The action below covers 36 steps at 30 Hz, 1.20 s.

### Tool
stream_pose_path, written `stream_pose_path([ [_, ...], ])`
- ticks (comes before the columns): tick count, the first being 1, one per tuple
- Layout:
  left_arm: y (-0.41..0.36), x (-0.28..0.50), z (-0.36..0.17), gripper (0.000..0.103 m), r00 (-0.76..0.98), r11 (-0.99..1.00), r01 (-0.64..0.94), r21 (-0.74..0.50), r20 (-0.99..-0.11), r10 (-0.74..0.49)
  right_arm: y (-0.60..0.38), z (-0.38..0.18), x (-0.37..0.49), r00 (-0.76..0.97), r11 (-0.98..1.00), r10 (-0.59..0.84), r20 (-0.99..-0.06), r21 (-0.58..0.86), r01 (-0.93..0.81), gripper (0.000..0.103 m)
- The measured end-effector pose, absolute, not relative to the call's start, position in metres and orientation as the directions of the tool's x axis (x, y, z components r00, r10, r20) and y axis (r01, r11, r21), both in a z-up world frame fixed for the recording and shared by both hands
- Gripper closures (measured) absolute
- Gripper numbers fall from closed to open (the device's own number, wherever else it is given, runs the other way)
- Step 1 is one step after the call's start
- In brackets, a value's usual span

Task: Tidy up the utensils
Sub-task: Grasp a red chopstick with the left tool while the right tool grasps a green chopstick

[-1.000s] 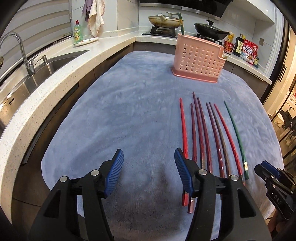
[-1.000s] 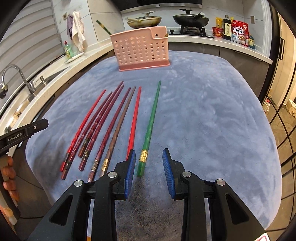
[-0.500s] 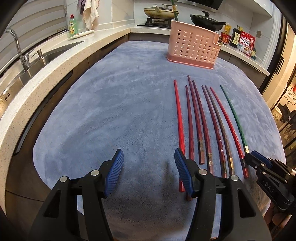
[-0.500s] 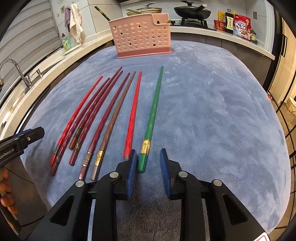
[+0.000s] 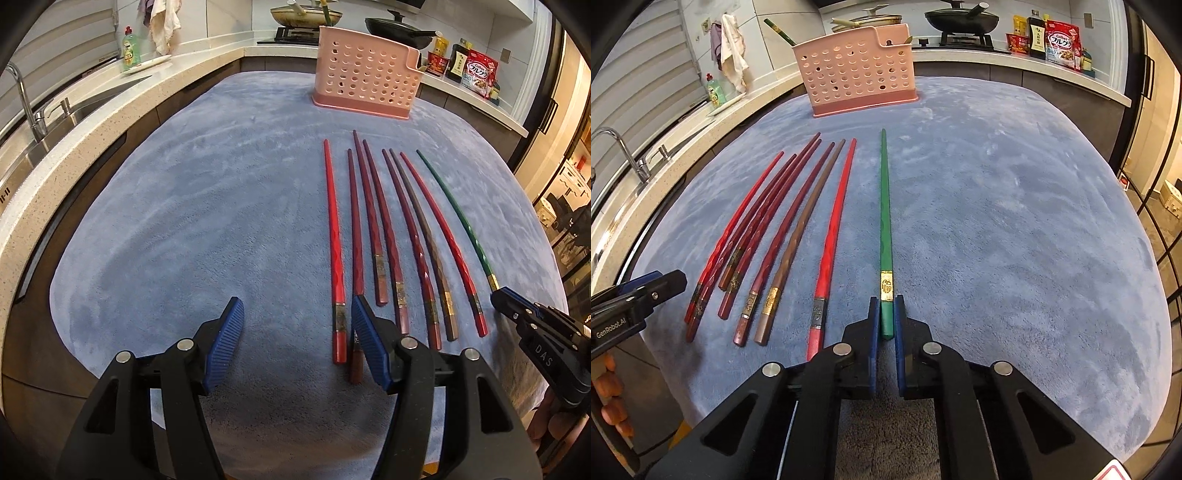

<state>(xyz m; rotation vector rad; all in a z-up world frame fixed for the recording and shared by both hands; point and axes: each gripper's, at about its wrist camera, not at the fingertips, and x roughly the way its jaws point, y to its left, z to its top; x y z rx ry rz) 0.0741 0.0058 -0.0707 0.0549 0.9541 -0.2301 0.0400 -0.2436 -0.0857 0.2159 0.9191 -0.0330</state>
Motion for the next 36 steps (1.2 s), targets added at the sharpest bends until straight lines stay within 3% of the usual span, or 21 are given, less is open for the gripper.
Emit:
stream_pose_path([
  [13,0.005,0.079,-0.085,0.046,0.519,0.977,0.203,-0.069,-0.838,-0.167,-0.245,-0.086,0.038,0.605,0.975,0.074,-0.793,0.185,0.124,0.096],
  [21,0.004,0.081,-0.087,0.053,0.513,0.975,0.208,-0.076,-0.841,-0.175,-0.246,-0.086,0.038,0.605,0.975,0.073,-0.793,0.184,0.124,0.096],
  [26,-0.001,0.080,-0.089,0.069,0.516,0.973,0.226,-0.042,-0.842,-0.156,-0.246,-0.086,0.038,0.605,0.975,0.073,-0.793,0.185,0.124,0.096],
  [30,-0.001,0.078,-0.087,0.091,0.504,0.967,0.248,-0.063,-0.844,-0.184,-0.246,-0.086,0.038,0.606,0.975,0.074,-0.792,0.185,0.124,0.096],
  [36,-0.003,0.074,-0.084,0.095,0.499,0.962,0.262,-0.073,-0.843,-0.200,-0.245,-0.084,0.032,0.613,0.975,0.073,-0.787,0.185,0.122,0.096],
])
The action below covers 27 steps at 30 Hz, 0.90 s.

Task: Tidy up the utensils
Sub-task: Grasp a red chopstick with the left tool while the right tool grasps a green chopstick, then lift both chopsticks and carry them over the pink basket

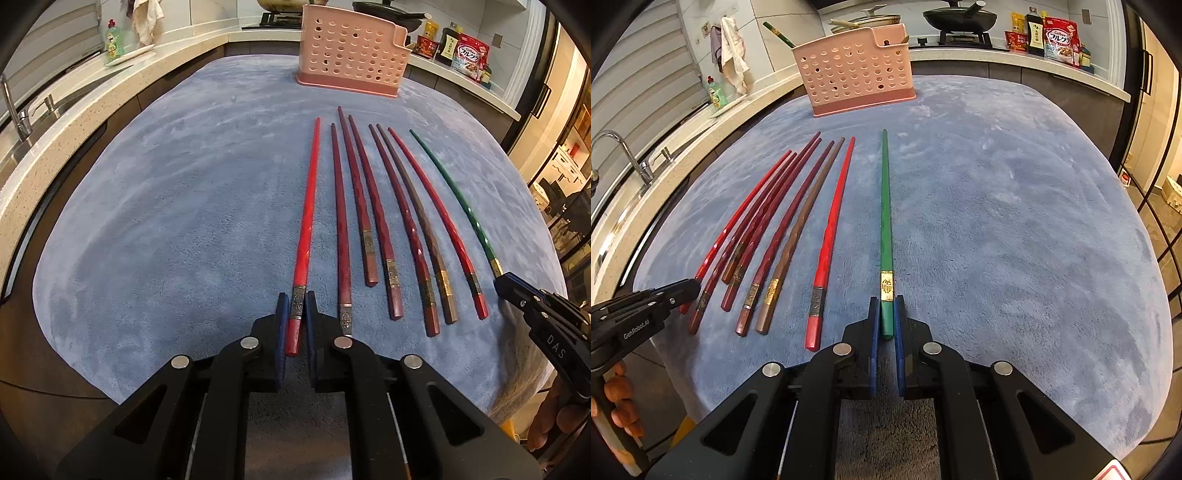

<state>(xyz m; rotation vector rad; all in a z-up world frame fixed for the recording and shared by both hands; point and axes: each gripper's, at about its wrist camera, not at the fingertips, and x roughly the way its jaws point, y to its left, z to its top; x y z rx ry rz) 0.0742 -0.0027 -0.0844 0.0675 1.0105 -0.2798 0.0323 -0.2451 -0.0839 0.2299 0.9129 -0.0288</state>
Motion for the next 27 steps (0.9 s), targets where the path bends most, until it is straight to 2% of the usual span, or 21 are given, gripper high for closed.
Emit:
stream_pose_path([
  [6,0.000,0.068,-0.066,0.096,0.518,0.961,0.262,-0.092,-0.827,-0.220,-0.251,-0.061,0.022,0.652,0.974,0.077,-0.754,0.198,0.113,0.096],
  [14,0.005,0.074,-0.018,0.096,0.582,0.959,0.259,-0.111,-0.775,-0.247,-0.266,-0.003,0.022,0.733,0.971,0.069,-0.676,0.213,0.105,0.096],
  [27,0.003,0.127,0.060,0.096,0.691,0.960,0.259,-0.102,-0.675,-0.258,-0.297,0.079,0.067,0.831,0.968,0.048,-0.554,0.230,0.098,0.096],
])
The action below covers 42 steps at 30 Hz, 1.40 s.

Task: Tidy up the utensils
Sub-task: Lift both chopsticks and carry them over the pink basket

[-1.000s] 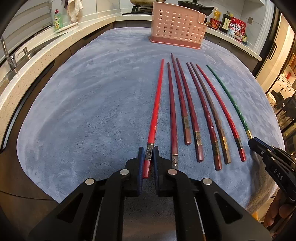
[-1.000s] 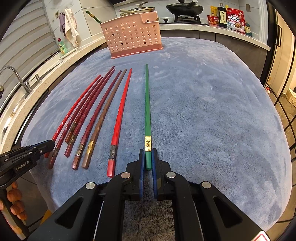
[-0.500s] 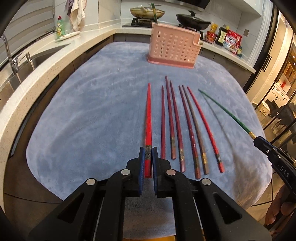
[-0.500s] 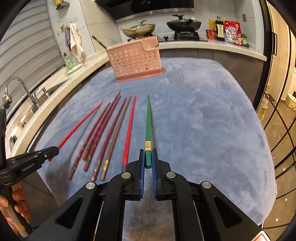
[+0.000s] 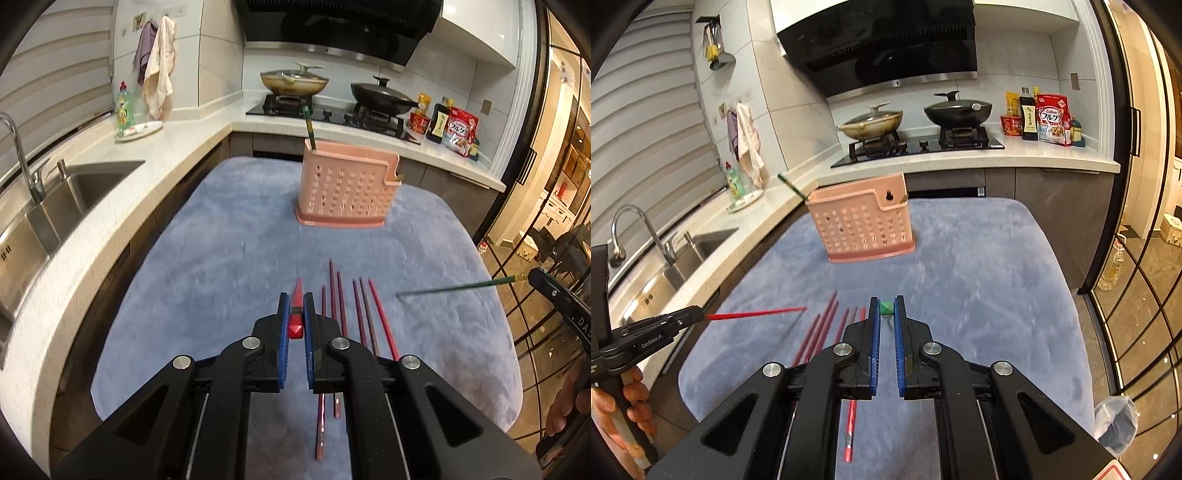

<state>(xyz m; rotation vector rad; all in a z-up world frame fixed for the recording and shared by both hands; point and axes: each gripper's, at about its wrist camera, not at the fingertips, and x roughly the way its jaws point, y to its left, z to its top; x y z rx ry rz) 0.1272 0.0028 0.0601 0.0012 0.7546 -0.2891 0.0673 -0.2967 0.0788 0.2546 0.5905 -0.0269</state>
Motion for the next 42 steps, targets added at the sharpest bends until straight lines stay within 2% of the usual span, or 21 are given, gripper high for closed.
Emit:
stream_pose_path([
  [9,-0.016,0.169,0.098,0.096,0.735,0.960,0.275,-0.060,-0.630,-0.250,-0.311,0.101,0.102,0.850,0.966,0.031,-0.526,0.233,0.109,0.096],
  [17,-0.034,0.199,0.141,0.096,0.767,0.950,0.304,-0.064,-0.576,-0.284,-0.322,0.135,0.133,0.885,0.961,0.048,-0.463,0.262,0.085,0.096],
  [31,-0.074,0.279,0.245,0.096,0.870,0.951,0.298,-0.079,-0.387,-0.305,-0.334,0.219,0.231,0.952,0.942,0.083,-0.294,0.335,0.022,0.096],
  [42,-0.099,0.335,0.249,0.096,0.883,0.952,0.297,-0.072,-0.360,-0.302,-0.332,0.216,0.304,0.948,0.940,0.087,-0.307,0.340,0.024,0.096],
])
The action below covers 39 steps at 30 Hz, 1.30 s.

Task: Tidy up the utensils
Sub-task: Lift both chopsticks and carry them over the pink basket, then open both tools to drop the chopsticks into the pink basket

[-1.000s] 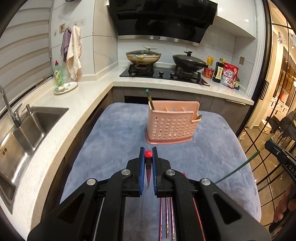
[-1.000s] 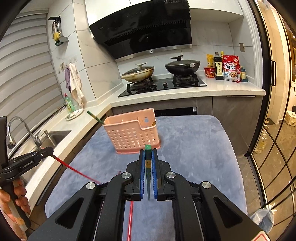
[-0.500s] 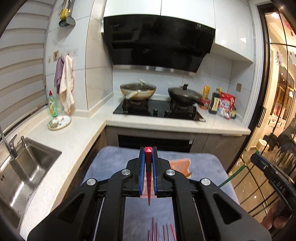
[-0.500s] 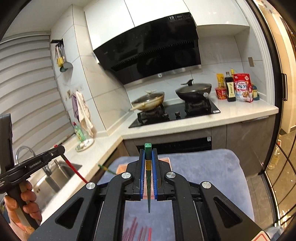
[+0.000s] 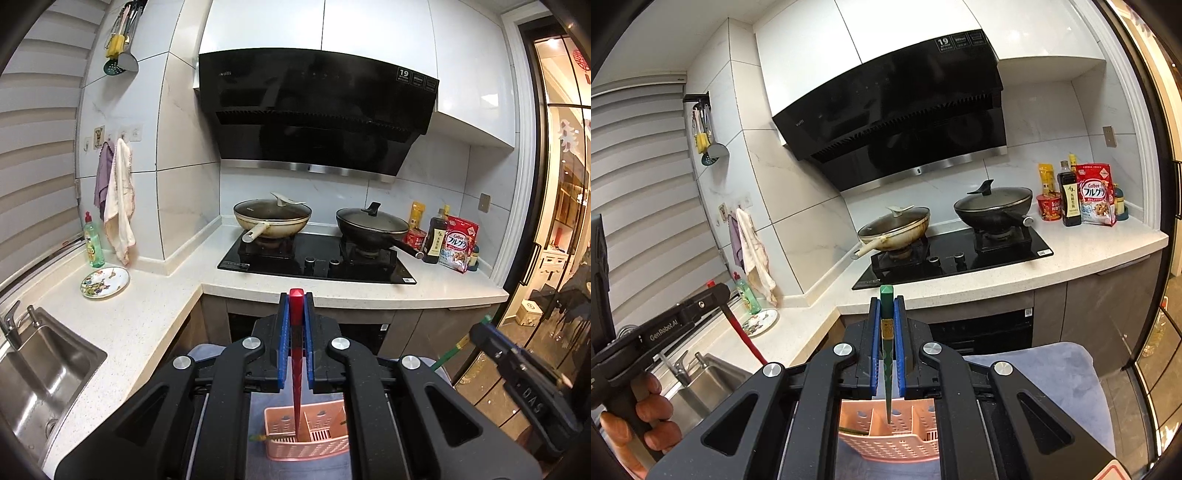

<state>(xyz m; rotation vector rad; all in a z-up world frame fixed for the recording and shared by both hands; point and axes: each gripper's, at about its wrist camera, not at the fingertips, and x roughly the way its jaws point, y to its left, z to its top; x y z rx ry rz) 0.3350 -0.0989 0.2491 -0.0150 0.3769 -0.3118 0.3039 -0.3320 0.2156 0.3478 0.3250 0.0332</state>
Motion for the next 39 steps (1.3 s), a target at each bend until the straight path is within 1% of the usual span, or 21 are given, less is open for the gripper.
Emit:
stream_pose_path([
  [4,-0.105,0.344,0.237,0.096,0.882,0.953,0.299,-0.053,-0.366,-0.297,-0.332,0.197,0.316,0.936,0.935,0.100,-0.338,0.354,0.028,0.096],
  [13,-0.110,0.368,0.181,0.096,0.840,0.954,0.293,-0.065,-0.460,-0.289,-0.327,0.155,0.334,0.903,0.943,0.101,-0.417,0.330,0.047,0.096],
  [18,-0.109,0.370,0.170,0.096,0.833,0.957,0.283,-0.065,-0.478,-0.279,-0.326,0.145,0.335,0.895,0.945,0.098,-0.436,0.322,0.054,0.096],
  [20,-0.107,0.368,0.167,0.096,0.834,0.960,0.273,-0.069,-0.481,-0.272,-0.326,0.146,0.334,0.897,0.946,0.093,-0.433,0.319,0.056,0.090],
  [21,-0.106,0.367,0.167,0.095,0.831,0.959,0.275,-0.072,-0.483,-0.275,-0.326,0.147,0.332,0.897,0.948,0.088,-0.434,0.313,0.058,0.090],
  [22,-0.106,0.367,0.166,0.094,0.830,0.959,0.274,-0.072,-0.486,-0.274,-0.326,0.148,0.331,0.897,0.949,0.086,-0.433,0.309,0.058,0.090],
  [23,-0.105,0.365,0.165,0.090,0.830,0.961,0.269,-0.067,-0.491,-0.267,-0.325,0.148,0.329,0.897,0.950,0.086,-0.433,0.307,0.057,0.089],
  [24,-0.105,0.363,0.165,0.081,0.830,0.961,0.267,-0.064,-0.491,-0.264,-0.325,0.149,0.328,0.897,0.950,0.086,-0.433,0.306,0.057,0.089],
  [26,-0.102,0.357,0.165,0.071,0.837,0.966,0.252,-0.056,-0.488,-0.247,-0.324,0.152,0.321,0.899,0.952,0.084,-0.431,0.301,0.055,0.088],
  [34,-0.089,0.316,0.169,0.068,0.850,0.976,0.219,-0.013,-0.489,-0.197,-0.309,0.164,0.274,0.905,0.967,0.076,-0.418,0.251,0.035,0.084],
  [37,-0.080,0.293,0.166,0.068,0.842,0.979,0.204,-0.006,-0.509,-0.179,-0.300,0.166,0.248,0.906,0.974,0.075,-0.416,0.224,0.022,0.079],
  [39,-0.075,0.281,0.163,0.068,0.836,0.980,0.200,-0.006,-0.521,-0.174,-0.294,0.164,0.228,0.905,0.979,0.075,-0.419,0.205,0.014,0.078],
])
